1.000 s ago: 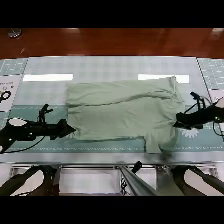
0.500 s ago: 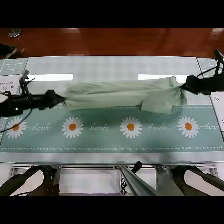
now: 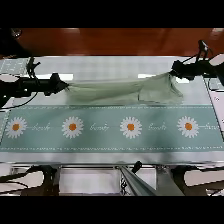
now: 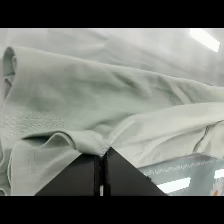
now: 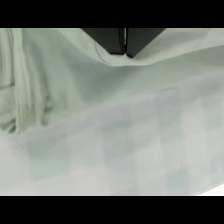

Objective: Fold the shirts.

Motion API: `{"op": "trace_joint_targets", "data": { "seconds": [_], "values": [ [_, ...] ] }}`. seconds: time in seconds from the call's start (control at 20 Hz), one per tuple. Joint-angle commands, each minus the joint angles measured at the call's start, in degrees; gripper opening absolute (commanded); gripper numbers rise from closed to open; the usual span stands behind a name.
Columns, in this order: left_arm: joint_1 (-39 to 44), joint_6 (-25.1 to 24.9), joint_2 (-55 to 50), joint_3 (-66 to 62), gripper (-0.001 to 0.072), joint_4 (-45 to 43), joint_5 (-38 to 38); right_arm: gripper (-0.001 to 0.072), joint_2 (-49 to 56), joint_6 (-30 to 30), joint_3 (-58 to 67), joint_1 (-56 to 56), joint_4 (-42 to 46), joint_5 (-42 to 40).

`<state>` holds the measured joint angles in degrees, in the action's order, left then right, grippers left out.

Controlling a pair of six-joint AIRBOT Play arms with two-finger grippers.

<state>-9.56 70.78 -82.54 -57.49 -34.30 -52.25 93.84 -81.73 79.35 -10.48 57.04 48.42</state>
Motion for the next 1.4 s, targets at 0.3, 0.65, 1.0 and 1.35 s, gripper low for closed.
{"op": "trace_joint_targets", "data": {
  "seconds": [0.3,0.65,1.0,1.35],
  "values": [
    [0.24,2.36,-8.22,-1.4,0.033,0.04,-1.62,0.0029,7.1,-3.65,2.01,-0.44,4.94,-2.36],
    [0.24,0.76,-8.22,-1.44,0.033,-0.39,-8.52,0.0558,2.43,-0.85,2.01,-5.62,10.1,3.63],
    [0.22,-2.69,-7.19,-1.44,0.0324,-0.85,-16.55,0.062,1.68,4.87,1.92,-19.63,9.66,25.55],
    [0.2,-2.64,-5.84,-1.44,0.0325,-1.25,-18.43,0.0618,6.25,10.43,-8.13,-21.2,-10.97,20.11]
  ]
}}
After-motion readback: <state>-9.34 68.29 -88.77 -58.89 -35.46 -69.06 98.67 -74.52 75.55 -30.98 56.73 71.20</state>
